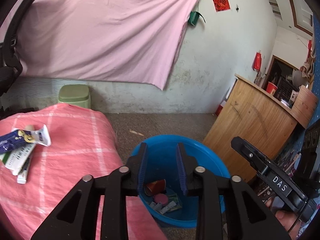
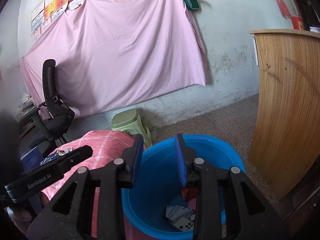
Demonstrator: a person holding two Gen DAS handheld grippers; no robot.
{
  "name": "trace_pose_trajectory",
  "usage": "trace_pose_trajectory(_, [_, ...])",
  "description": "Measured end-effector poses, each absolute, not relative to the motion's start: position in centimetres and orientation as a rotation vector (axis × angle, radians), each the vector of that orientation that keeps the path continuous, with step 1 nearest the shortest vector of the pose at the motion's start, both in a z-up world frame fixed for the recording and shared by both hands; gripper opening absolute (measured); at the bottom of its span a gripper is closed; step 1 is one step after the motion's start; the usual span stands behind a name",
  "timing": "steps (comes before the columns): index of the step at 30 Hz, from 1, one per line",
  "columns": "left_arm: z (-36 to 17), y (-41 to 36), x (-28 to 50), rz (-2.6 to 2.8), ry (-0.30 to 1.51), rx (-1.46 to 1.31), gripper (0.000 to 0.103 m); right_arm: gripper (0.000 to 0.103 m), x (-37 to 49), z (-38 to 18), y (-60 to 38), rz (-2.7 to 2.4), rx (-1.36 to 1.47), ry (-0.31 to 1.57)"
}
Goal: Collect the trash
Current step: 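Open both grippers to drop the tube and battery into the basin, then move both grippers back over the table toward the blue snack wrapper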
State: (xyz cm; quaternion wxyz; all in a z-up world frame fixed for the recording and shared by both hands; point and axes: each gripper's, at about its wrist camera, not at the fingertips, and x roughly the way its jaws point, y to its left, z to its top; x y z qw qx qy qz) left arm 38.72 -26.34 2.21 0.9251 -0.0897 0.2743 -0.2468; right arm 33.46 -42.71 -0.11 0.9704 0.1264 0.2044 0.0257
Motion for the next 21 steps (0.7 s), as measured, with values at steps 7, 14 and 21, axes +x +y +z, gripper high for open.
trace_pose_trajectory(7, [3.5, -22.8, 37.7, -0.424, 0.468, -0.211, 0.048, 0.084, 33.0, 1.3, -41.1, 0.052, 0.206, 0.338])
trace_pose_trajectory(14, [4.8, -18.4, 36.2, -0.314, 0.389, -0.217, 0.079, 0.103, 32.6, 2.8, -38.5, 0.079, 0.181, 0.240])
trace_pose_trajectory(21, [5.5, -13.5, 34.1, -0.193, 0.286, -0.194, 0.092, 0.103, 32.3, 3.9, -34.7, 0.131, 0.146, 0.150])
